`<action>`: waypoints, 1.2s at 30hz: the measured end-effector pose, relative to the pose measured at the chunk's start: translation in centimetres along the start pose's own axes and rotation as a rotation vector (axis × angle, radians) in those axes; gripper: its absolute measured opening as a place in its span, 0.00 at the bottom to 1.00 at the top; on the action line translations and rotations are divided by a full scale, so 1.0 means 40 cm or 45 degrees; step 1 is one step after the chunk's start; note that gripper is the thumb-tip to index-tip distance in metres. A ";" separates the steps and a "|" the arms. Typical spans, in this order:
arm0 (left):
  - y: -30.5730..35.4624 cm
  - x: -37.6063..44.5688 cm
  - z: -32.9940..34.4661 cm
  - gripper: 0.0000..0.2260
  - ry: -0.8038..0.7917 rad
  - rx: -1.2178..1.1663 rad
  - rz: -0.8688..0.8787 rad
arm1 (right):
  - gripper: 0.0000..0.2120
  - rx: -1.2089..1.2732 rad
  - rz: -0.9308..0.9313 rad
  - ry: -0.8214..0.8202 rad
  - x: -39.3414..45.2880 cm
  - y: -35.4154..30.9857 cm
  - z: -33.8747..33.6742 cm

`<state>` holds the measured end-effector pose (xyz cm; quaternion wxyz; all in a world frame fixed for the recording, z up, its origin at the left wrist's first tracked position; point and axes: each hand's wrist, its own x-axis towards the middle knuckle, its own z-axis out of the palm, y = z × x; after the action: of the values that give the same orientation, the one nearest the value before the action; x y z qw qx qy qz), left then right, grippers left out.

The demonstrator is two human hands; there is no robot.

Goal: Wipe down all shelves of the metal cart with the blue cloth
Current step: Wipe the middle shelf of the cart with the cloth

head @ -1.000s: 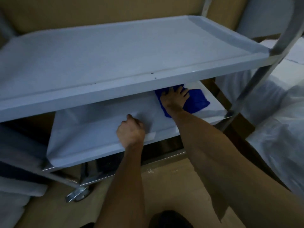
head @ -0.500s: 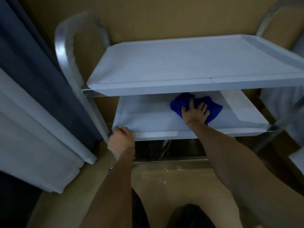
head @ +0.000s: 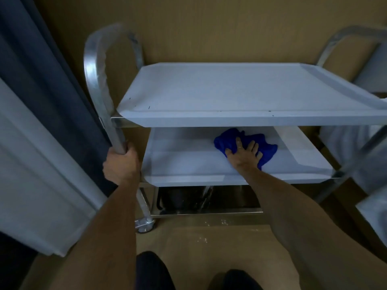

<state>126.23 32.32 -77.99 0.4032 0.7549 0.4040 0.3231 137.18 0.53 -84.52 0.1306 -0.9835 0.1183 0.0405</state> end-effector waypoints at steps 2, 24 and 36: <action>-0.003 0.015 0.033 0.18 0.041 -0.054 0.009 | 0.36 0.003 0.046 0.060 0.033 -0.011 0.018; 0.009 0.013 0.073 0.12 0.030 -0.161 0.058 | 0.28 -0.032 -0.915 -0.175 -0.195 -0.546 0.159; 0.009 0.000 0.072 0.12 -0.045 -0.135 0.109 | 0.33 0.031 -0.573 -0.135 -0.140 -0.584 0.198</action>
<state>128.70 31.19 -79.02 0.4355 0.7547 0.3463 0.3476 137.07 25.78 -85.75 0.1541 -0.9800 -0.1105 0.0606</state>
